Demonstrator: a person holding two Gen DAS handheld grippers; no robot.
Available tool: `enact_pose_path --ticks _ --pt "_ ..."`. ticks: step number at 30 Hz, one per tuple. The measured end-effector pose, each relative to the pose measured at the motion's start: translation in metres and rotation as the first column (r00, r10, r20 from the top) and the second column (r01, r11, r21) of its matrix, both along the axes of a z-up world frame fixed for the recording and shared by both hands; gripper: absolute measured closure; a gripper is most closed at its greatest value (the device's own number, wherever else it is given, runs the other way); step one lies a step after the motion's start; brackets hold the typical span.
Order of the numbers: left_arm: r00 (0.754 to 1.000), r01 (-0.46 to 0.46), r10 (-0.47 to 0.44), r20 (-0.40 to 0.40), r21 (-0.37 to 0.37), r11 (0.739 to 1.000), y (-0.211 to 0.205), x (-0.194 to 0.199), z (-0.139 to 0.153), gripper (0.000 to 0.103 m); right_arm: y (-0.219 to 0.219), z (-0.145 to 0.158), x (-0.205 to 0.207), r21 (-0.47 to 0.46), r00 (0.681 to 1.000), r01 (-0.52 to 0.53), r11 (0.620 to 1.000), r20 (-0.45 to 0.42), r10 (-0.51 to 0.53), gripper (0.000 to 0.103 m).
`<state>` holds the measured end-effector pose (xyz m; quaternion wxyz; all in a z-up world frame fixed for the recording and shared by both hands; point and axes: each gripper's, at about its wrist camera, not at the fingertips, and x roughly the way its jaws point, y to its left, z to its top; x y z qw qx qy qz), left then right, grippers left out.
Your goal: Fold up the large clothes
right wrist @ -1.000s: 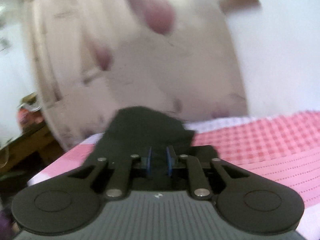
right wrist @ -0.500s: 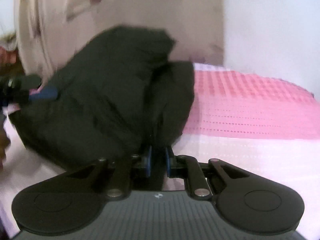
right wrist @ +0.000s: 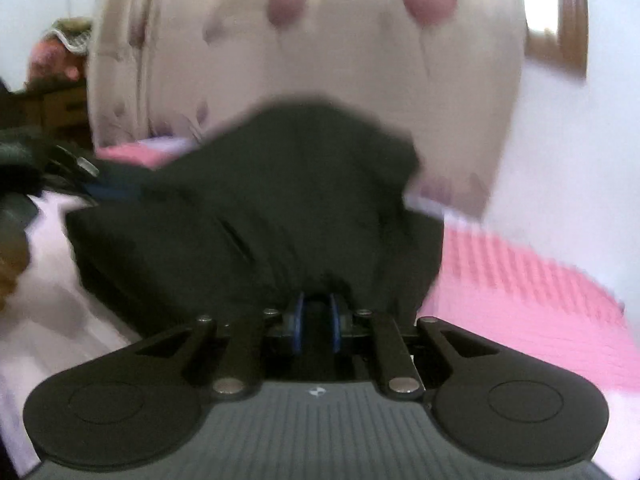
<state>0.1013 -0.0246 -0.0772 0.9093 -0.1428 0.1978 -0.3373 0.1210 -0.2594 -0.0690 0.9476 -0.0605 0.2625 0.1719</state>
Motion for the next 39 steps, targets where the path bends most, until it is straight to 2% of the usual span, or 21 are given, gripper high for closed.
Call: enact_pose_path --ticks 4,9,12,15,22,27,29,31,33,35,37,39 --pt "1.0 0.024 -0.023 -0.015 0.05 0.998 -0.005 0.006 -0.009 0.003 -0.007 -0.029 0.013 0.053 0.999 0.026 0.998 -0.034 -0.024 0.093" --pt "0.999 0.038 -0.038 0.007 0.065 0.997 -0.002 0.005 -0.022 0.003 -0.009 -0.024 0.021 0.052 0.998 0.027 0.998 -0.05 -0.025 0.093" --pt "0.998 0.052 -0.051 -0.02 0.039 0.998 0.003 0.009 -0.025 0.003 -0.02 -0.025 0.015 0.065 0.998 0.024 0.998 -0.058 -0.021 0.093" --pt "0.997 0.072 -0.07 -0.019 0.122 0.99 -0.007 0.011 -0.02 0.003 -0.024 -0.026 0.017 0.091 0.997 0.023 0.996 -0.072 -0.016 0.093" --pt "0.994 0.105 -0.103 -0.023 0.142 0.984 -0.007 0.015 -0.023 0.003 -0.032 -0.026 0.018 0.099 0.997 0.023 0.995 -0.08 -0.015 0.092" --pt "0.993 0.116 -0.113 -0.026 0.142 0.983 -0.007 0.016 -0.023 0.001 -0.038 -0.019 0.008 0.139 0.999 0.037 0.99 -0.026 -0.034 0.088" --pt "0.993 0.117 -0.114 -0.024 0.148 0.982 -0.009 0.016 -0.023 0.001 -0.044 0.002 0.001 0.222 0.998 0.048 0.974 0.023 -0.055 0.088" --pt "0.993 0.118 -0.116 -0.023 0.151 0.981 -0.01 0.017 -0.022 0.0 -0.04 0.036 0.0 0.263 0.991 -0.009 0.965 0.13 -0.027 0.088" --pt "0.993 0.118 -0.116 -0.021 0.151 0.981 -0.011 0.017 -0.022 0.0 -0.018 0.072 0.017 0.185 0.981 -0.088 0.979 0.187 0.053 0.088" --pt "0.993 0.12 -0.118 -0.022 0.145 0.982 -0.01 0.017 -0.022 0.0 0.003 0.094 0.043 0.116 0.969 -0.146 0.982 0.215 0.118 0.088" --pt "0.993 0.119 -0.117 -0.022 0.143 0.983 -0.01 0.018 -0.022 0.0 0.02 0.104 0.076 0.055 0.962 -0.173 0.983 0.221 0.157 0.088" --pt "0.993 0.117 -0.116 -0.022 0.141 0.983 -0.01 0.017 -0.023 0.0 0.034 0.099 0.113 -0.027 0.971 -0.174 0.984 0.162 0.176 0.088"
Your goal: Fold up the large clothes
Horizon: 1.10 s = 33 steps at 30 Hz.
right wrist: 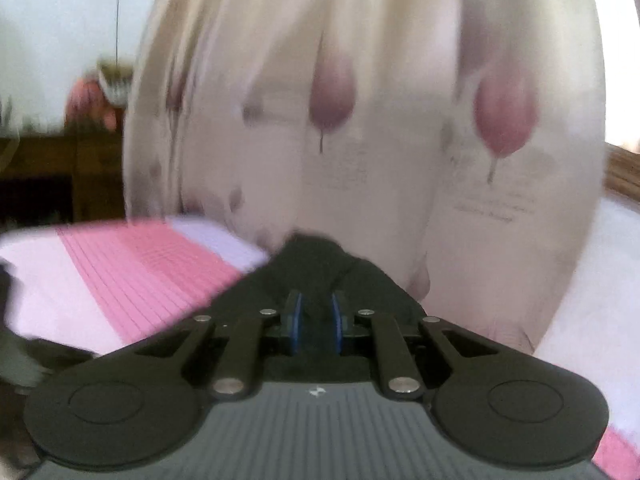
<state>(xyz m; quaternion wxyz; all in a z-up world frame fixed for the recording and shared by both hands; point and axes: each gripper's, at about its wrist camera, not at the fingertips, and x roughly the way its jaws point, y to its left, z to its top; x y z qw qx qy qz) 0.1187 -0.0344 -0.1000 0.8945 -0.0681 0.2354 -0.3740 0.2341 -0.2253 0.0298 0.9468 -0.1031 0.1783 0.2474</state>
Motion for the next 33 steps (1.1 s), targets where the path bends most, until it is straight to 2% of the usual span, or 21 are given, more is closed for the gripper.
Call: enact_pose_path --ticks 4,8,13,17,23,29,33 --pt "1.0 0.004 -0.004 -0.001 -0.009 1.0 0.0 0.0 0.0 0.0 0.009 -0.039 0.054 -0.157 0.981 0.054 0.986 -0.178 -0.082 0.09" --pt "1.0 0.014 -0.014 0.003 -0.009 1.0 -0.001 -0.001 -0.001 0.0 -0.001 -0.065 0.066 -0.158 0.96 0.077 0.984 -0.257 -0.116 0.091" --pt "1.0 0.019 -0.019 0.004 -0.001 1.0 -0.002 -0.003 -0.001 0.0 0.004 -0.088 0.072 -0.188 0.955 0.08 0.979 -0.268 -0.129 0.092" --pt "1.0 0.018 -0.019 0.013 0.024 1.0 -0.006 -0.005 0.0 0.0 -0.005 -0.103 0.075 -0.131 0.948 0.098 0.987 -0.289 -0.133 0.093" --pt "1.0 0.024 -0.025 0.017 0.045 0.999 -0.007 -0.006 0.0 0.0 -0.02 -0.121 0.066 -0.049 0.958 0.125 0.991 -0.255 -0.133 0.093" --pt "0.999 0.015 -0.017 0.028 0.069 0.997 -0.009 -0.007 -0.001 0.0 -0.022 -0.12 0.067 -0.029 0.961 0.119 0.992 -0.248 -0.123 0.092" --pt "0.999 0.001 -0.005 0.043 0.097 0.995 -0.012 -0.009 -0.002 0.0 -0.023 -0.099 0.056 -0.096 0.968 0.106 0.99 -0.217 -0.125 0.089"
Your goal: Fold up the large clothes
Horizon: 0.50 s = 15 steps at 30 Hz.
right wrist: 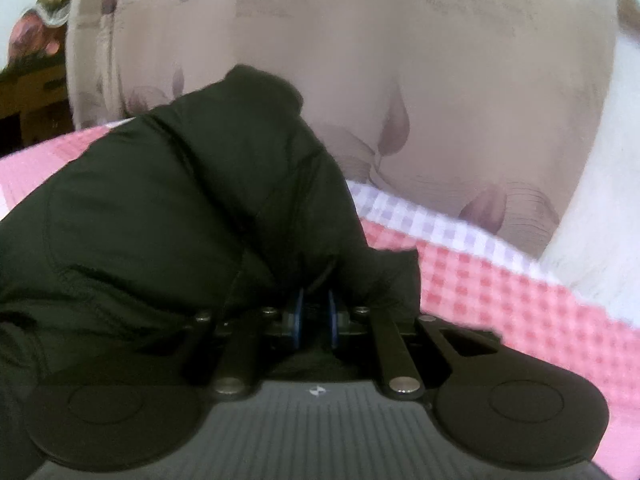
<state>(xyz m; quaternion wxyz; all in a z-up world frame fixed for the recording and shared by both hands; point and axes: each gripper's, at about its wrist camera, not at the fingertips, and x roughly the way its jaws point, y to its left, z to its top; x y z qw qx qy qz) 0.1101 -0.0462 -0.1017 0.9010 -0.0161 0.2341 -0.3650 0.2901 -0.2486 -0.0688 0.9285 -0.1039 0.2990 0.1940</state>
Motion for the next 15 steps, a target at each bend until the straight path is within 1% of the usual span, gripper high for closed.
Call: enact_pose_path --ticks 1,3,4,6,7,8,12,15 --pt "1.0 -0.001 0.001 0.001 0.0 1.0 0.0 0.0 0.0 0.0 -0.004 0.01 -0.008 -0.007 0.999 0.023 1.0 0.025 -0.023 0.087" --pt "1.0 -0.004 0.004 0.005 0.006 1.0 -0.002 0.001 0.0 0.0 -0.018 0.032 -0.035 0.034 0.99 0.073 0.997 0.118 -0.077 0.071" --pt "1.0 -0.005 0.005 0.008 0.01 1.0 -0.002 0.0 0.0 0.0 -0.026 0.042 -0.052 0.072 0.984 0.081 0.994 0.155 -0.092 0.046" --pt "1.0 -0.007 0.007 0.014 0.019 1.0 -0.003 0.0 0.0 0.0 -0.038 0.052 -0.084 0.123 0.973 0.107 0.987 0.192 -0.129 0.008" --pt "1.0 -0.009 0.008 0.016 0.022 1.0 -0.004 0.0 0.0 0.0 -0.042 0.054 -0.099 0.146 0.968 0.114 0.983 0.208 -0.144 0.006" --pt "1.0 -0.01 0.01 0.017 0.025 1.0 -0.004 0.0 0.0 0.0 -0.046 0.053 -0.114 0.169 0.967 0.115 0.979 0.205 -0.149 0.006" --pt "0.999 -0.019 0.018 0.032 0.047 0.999 -0.007 -0.002 0.001 0.0 -0.049 0.034 -0.144 0.183 0.976 0.153 0.971 0.126 -0.177 0.006" --pt "0.999 -0.024 0.022 0.038 0.057 0.998 -0.009 -0.003 0.001 0.0 -0.05 0.013 -0.148 0.178 0.979 0.189 0.966 0.043 -0.2 0.006"
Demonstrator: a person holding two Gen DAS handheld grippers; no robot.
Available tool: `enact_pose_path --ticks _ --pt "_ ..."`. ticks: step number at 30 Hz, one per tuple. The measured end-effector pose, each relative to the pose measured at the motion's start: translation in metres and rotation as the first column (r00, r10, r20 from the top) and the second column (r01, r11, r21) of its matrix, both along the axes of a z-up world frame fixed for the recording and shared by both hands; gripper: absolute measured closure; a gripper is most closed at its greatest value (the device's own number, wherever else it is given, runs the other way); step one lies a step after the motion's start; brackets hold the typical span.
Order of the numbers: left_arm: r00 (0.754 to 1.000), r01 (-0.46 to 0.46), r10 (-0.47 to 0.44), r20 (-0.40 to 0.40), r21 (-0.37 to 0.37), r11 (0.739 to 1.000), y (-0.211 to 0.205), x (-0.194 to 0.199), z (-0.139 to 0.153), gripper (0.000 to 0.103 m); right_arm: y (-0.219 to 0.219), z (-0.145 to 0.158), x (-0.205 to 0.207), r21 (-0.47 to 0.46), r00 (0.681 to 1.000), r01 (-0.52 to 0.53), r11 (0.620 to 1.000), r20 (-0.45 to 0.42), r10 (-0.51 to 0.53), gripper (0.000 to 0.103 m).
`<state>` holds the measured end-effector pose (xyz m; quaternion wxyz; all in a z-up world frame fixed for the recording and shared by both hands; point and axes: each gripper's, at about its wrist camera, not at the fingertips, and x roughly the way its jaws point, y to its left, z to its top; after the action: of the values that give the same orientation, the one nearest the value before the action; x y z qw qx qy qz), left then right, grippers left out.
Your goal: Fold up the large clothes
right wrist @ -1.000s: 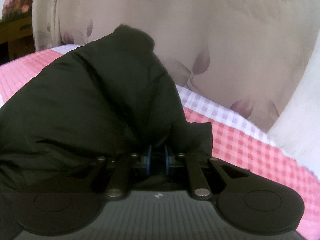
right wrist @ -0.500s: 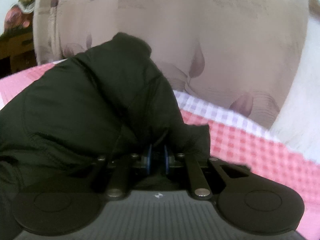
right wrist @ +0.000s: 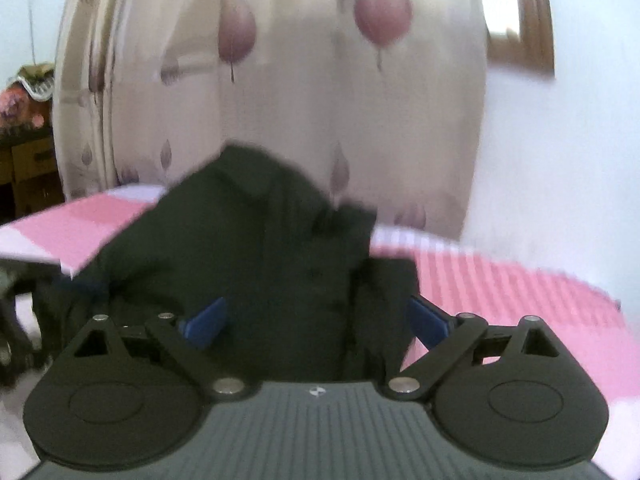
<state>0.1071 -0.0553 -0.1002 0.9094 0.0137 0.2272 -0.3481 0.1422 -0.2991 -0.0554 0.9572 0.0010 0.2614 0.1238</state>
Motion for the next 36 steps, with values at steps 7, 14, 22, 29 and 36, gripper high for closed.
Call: enact_pose_path --ticks 7,14,22,29,36 --pt "1.0 -0.007 0.006 0.016 0.032 0.999 -0.004 -0.004 0.001 0.0 -0.016 -0.033 0.007 0.143 0.985 0.055 0.988 -0.168 -0.031 0.01" --pt "1.0 -0.009 0.009 0.021 0.046 0.999 -0.005 -0.005 0.0 0.0 -0.015 -0.043 0.013 0.149 0.983 0.066 0.987 -0.181 -0.039 0.007" --pt "1.0 -0.013 0.012 0.029 0.062 0.998 -0.006 -0.006 0.001 0.0 -0.012 -0.044 0.013 0.137 0.982 0.087 0.987 -0.18 -0.062 0.001" --pt "0.999 -0.02 0.018 0.029 0.079 0.997 -0.008 -0.007 0.002 0.0 -0.013 -0.046 0.013 0.142 0.982 0.089 0.986 -0.18 -0.063 0.0" --pt "1.0 -0.027 0.026 0.016 0.118 0.993 -0.014 -0.006 0.008 0.0 -0.015 -0.047 0.014 0.155 0.981 0.089 0.984 -0.183 -0.06 0.0"
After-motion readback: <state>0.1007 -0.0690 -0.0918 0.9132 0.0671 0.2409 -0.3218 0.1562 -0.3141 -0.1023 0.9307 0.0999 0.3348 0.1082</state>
